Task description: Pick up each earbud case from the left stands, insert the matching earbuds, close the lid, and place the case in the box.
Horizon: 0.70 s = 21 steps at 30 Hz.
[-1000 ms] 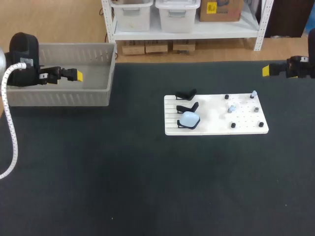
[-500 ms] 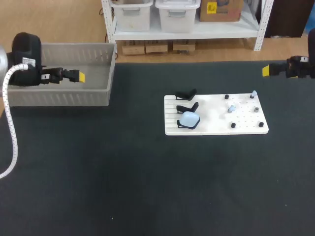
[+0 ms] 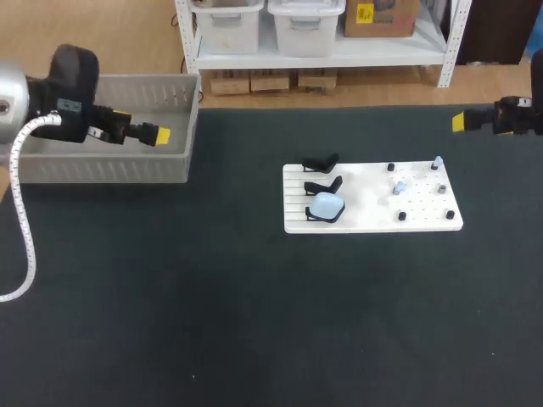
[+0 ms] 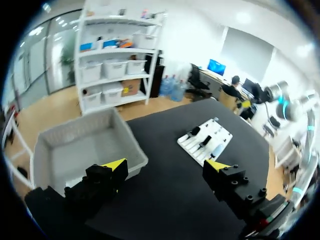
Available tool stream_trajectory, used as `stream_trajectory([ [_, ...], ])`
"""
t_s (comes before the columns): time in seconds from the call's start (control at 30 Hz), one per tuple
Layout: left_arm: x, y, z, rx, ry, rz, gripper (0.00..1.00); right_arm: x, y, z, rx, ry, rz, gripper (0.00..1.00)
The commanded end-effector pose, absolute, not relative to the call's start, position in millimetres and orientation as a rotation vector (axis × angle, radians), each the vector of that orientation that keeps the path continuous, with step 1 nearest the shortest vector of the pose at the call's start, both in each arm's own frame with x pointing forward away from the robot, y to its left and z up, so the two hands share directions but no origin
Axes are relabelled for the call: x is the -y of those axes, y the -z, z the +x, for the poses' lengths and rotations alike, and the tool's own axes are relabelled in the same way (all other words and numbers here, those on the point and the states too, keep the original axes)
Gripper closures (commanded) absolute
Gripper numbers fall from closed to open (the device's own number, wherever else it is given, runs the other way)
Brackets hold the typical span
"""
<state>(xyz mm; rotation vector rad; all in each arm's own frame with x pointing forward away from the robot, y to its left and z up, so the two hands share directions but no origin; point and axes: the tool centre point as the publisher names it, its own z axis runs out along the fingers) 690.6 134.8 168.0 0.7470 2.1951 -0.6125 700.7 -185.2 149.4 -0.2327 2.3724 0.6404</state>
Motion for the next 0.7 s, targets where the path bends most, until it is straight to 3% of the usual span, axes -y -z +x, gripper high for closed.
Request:
stream_trajectory([
  [0.03, -125, -166, 694, -1.997, 0.785, 1.073, 0.0, 185, -150, 701, -2.372, -0.641, -0.233, 0.0],
  [0.33, -88, -163, 686, -1.807, 0.904, 1.396, 0.0, 185, -150, 701, -2.372, -0.641, -0.233, 0.0],
  [0.7, -83, -160, 687, -1.787, 0.925, 1.417, 0.0, 185, -150, 701, -2.372, -0.641, -0.233, 0.0],
])
